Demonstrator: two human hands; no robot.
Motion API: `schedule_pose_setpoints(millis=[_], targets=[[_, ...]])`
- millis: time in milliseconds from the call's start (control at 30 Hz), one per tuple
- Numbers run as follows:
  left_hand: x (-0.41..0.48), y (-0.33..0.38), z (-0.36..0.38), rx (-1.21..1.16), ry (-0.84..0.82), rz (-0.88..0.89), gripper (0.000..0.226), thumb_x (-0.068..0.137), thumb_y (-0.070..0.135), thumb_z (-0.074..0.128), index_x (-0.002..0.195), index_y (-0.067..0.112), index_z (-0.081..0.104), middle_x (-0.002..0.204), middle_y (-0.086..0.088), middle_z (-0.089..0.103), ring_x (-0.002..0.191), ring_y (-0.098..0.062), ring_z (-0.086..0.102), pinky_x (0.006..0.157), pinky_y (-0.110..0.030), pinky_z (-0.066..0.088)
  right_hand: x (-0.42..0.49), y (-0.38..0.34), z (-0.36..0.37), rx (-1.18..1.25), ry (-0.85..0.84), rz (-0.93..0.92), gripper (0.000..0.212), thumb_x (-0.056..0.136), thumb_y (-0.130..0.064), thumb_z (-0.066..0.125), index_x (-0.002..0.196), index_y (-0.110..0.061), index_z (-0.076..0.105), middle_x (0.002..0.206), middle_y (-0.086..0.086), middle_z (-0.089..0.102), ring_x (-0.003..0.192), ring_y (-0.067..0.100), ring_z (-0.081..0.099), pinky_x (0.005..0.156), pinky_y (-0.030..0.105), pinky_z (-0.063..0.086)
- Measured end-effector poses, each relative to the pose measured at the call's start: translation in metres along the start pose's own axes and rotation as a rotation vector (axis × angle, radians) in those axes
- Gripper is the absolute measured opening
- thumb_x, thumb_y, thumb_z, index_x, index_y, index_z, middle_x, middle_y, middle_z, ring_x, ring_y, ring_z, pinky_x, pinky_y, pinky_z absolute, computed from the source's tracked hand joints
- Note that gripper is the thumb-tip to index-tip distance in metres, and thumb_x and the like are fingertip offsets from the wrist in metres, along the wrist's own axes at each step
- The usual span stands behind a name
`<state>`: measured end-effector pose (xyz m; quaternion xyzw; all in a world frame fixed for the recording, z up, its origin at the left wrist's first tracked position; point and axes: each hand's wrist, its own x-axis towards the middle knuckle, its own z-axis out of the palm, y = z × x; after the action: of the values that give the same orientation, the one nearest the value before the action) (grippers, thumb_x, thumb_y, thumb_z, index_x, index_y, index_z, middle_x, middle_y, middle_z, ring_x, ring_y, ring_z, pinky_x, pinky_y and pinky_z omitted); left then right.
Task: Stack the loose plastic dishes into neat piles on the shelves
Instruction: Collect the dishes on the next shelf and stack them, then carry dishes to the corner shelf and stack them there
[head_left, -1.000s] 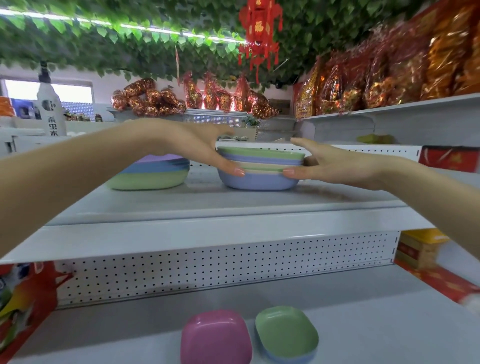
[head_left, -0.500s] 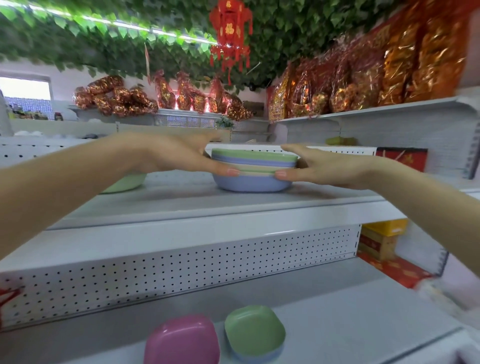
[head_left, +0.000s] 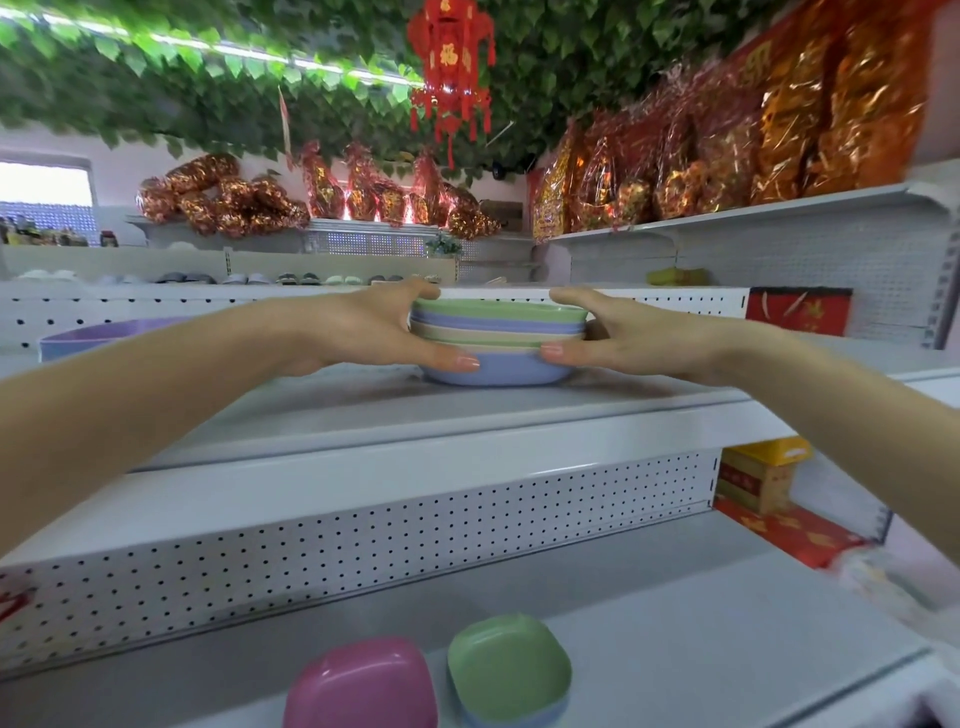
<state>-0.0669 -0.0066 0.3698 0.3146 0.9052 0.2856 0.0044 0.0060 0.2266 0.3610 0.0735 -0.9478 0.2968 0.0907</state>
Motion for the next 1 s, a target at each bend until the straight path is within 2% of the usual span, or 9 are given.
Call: schedule_pose_setpoints(millis=[100,200,300,433,533,667,767,833,1000], targets=[[0.005,0.002,0.005,-0.044,0.035,0.021,0.098,0.061,0.053,0.071,0.144,0.028,0.026,0.123,0.008,0.039,0.112,-0.015,0.043,0.094,-0.025,0.033,0.0,0.002,0.002,0.017,0.039,-0.017,0.079,0.08,-0.046,0.061,0.146,-0.026,0.022,0.123,-0.016,0.044,0.111,0.004,0.047,0.083,0.011,0.039],[0.013,0.01,0.009,-0.075,0.071,0.06,0.085,0.069,0.044,0.074,0.141,0.025,0.032,0.114,0.011,0.047,0.102,-0.01,0.049,0.085,-0.02,0.037,-0.001,0.011,-0.001,0.05,0.074,-0.03,0.091,0.065,-0.057,0.061,0.144,-0.027,0.027,0.129,-0.008,0.049,0.116,0.01,0.051,0.098,0.026,0.042],[0.026,0.029,0.01,-0.117,0.09,0.104,0.084,0.069,0.041,0.076,0.14,0.026,0.033,0.114,0.009,0.051,0.097,-0.008,0.051,0.082,-0.018,0.039,-0.006,0.025,-0.012,0.069,0.17,-0.03,0.094,0.059,-0.063,0.059,0.142,-0.029,0.032,0.125,-0.006,0.049,0.111,0.01,0.052,0.096,0.028,0.043],[0.055,0.077,0.025,-0.15,0.099,0.193,0.08,0.069,0.04,0.076,0.137,0.028,0.035,0.107,0.005,0.052,0.088,-0.01,0.054,0.077,-0.025,0.051,-0.022,0.056,-0.045,0.158,0.288,-0.013,0.086,0.062,-0.055,0.064,0.138,-0.025,0.038,0.123,0.001,0.053,0.11,0.017,0.056,0.097,0.036,0.049],[0.082,0.122,0.052,-0.182,0.077,0.271,0.076,0.07,0.036,0.077,0.134,0.025,0.039,0.109,0.004,0.048,0.089,-0.012,0.055,0.081,-0.031,0.054,-0.046,0.089,-0.081,0.181,0.369,0.026,0.082,0.056,-0.054,0.069,0.13,-0.025,0.048,0.122,0.006,0.055,0.108,0.017,0.059,0.09,0.033,0.054],[0.13,0.194,0.102,-0.213,-0.001,0.368,0.08,0.067,0.038,0.079,0.135,0.027,0.039,0.111,0.006,0.047,0.097,-0.013,0.058,0.083,-0.032,0.056,-0.097,0.145,-0.132,0.204,0.469,0.104,0.071,0.06,-0.047,0.07,0.124,-0.023,0.053,0.116,0.005,0.062,0.107,0.019,0.061,0.091,0.034,0.054],[0.159,0.261,0.148,-0.245,-0.101,0.447,0.079,0.066,0.037,0.079,0.133,0.027,0.04,0.105,0.005,0.051,0.09,-0.014,0.063,0.077,-0.031,0.058,-0.146,0.192,-0.171,0.206,0.544,0.179,0.071,0.052,-0.052,0.071,0.115,-0.024,0.057,0.116,0.009,0.063,0.106,0.02,0.062,0.091,0.035,0.053],[0.173,0.308,0.186,-0.26,-0.193,0.493,0.076,0.066,0.036,0.079,0.131,0.025,0.04,0.104,0.001,0.056,0.082,-0.016,0.067,0.071,-0.03,0.06,-0.183,0.223,-0.196,0.204,0.595,0.244,0.06,0.052,-0.049,0.072,0.106,-0.027,0.058,0.114,0.01,0.063,0.101,0.018,0.063,0.089,0.034,0.055],[0.202,0.431,0.289,-0.317,-0.37,0.645,0.063,0.07,0.035,0.077,0.122,0.022,0.044,0.103,-0.001,0.057,0.082,-0.016,0.068,0.066,-0.025,0.059,-0.291,0.297,-0.261,0.143,0.749,0.427,0.04,0.08,-0.02,0.068,0.117,-0.016,0.053,0.109,0.013,0.063,0.092,0.015,0.064,0.077,0.028,0.058]])
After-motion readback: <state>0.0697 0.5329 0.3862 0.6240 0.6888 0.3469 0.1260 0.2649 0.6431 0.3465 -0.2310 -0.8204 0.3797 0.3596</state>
